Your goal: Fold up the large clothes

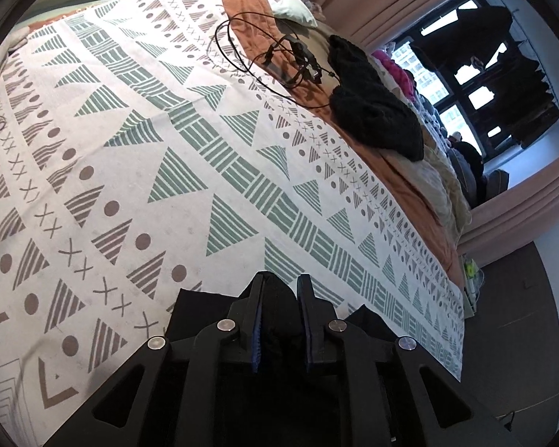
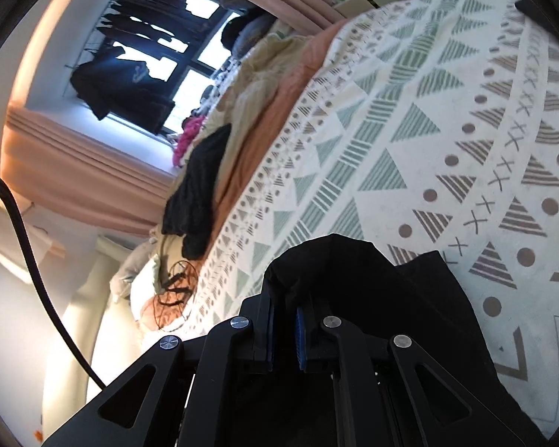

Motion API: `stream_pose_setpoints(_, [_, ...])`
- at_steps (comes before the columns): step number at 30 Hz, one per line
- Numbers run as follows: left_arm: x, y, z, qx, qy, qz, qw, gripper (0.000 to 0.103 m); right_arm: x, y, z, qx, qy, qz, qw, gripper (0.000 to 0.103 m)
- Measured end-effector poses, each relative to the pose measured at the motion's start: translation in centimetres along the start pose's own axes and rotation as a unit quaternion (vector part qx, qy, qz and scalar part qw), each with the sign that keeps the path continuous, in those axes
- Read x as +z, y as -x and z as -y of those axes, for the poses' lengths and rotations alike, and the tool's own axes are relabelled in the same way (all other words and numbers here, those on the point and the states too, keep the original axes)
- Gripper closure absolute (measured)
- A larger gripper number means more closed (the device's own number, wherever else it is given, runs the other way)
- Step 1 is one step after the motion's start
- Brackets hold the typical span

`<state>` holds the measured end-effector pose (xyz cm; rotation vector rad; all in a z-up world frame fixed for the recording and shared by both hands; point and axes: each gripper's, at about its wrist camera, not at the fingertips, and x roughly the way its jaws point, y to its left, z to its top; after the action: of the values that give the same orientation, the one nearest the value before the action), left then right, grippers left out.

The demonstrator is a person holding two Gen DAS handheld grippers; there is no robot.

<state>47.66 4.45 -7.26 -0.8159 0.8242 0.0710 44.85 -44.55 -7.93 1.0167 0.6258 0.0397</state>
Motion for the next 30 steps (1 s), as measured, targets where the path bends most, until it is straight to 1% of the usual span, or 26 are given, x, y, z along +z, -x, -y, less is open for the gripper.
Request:
stream_pose_setpoints(1, [0.1,-0.2,0.2,-0.005,-0.001,-0.004,1.0000,0.062,0.1,-0.4,0.4,-0.001,-0.005,-0.003,1.000,0.087])
stream_pose_setpoints(2, [0.1,-0.3,0.4,-0.011,-0.005,-0.006,0.9999,0.052,0.2,-0.7,0.7,-0.006,-0.011,-0.004,1.000,0.079])
stream_pose_setpoints(3, [0.1,0.1,0.7,-0.018,-0.012,0.001,0.9998,0.038,0.4,-0.8,0.8,-0.004,-0.013,-0.005,1.000,0.069])
stream_pose_setpoints(4, [0.2,0.6,1.1,-0.018,-0.021,0.011,0.9995,0.032,0.6,-0.9,0.8,0.002,-0.014,-0.008,1.000,0.042])
stream_pose_setpoints(5, [0.1,1.3,1.6,-0.015,-0.034,0.023,0.9990,0.030,0.7,-0.8,0.8,0.003,-0.015,-0.010,1.000,0.027])
stream_pose_setpoints(6, [0.2,1.8,1.9,-0.015,-0.044,0.030,0.9985,0.025,0.8,-0.4,0.6,0.002,-0.010,-0.004,1.000,0.026])
stream_pose_setpoints(7, [0.1,2.3,2.1,-0.015,-0.054,0.033,0.9979,0.023,0.8,0.1,0.2,0.003,0.003,0.007,1.000,0.026])
stream_pose_setpoints(9, [-0.1,2.8,2.1,-0.010,-0.065,0.031,0.9973,0.023,0.8,0.8,-0.4,-0.004,0.023,0.011,1.000,0.026])
stream_pose_setpoints(11, [-0.5,3.2,1.6,-0.002,-0.071,0.028,0.9971,0.023,0.7,1.0,-0.5,-0.011,0.033,0.007,0.999,0.026])
stream_pose_setpoints(15, [-1.7,3.8,0.0,0.025,-0.082,0.009,0.9963,0.023,0.3,1.4,-0.1,-0.051,0.057,-0.006,0.997,0.026])
stream_pose_setpoints(20, [-3.6,4.9,-1.9,0.053,-0.097,-0.005,0.9939,0.024,-0.6,2.1,0.8,-0.096,0.102,-0.030,0.990,0.026])
stream_pose_setpoints(22, [-4.4,5.2,-2.5,0.057,-0.104,-0.012,0.9929,0.027,-1.0,2.5,1.1,-0.109,0.119,-0.039,0.986,0.026])
stream_pose_setpoints(26, [-5.8,5.7,-4.0,0.070,-0.119,-0.028,0.9901,0.032,-2.0,4.1,2.5,-0.127,0.122,-0.051,0.983,0.026])
stream_pose_setpoints(30, [-7.2,5.7,-5.7,0.075,-0.125,-0.046,0.9882,0.037,-2.9,6.1,3.7,-0.135,0.128,-0.061,0.981,0.027])
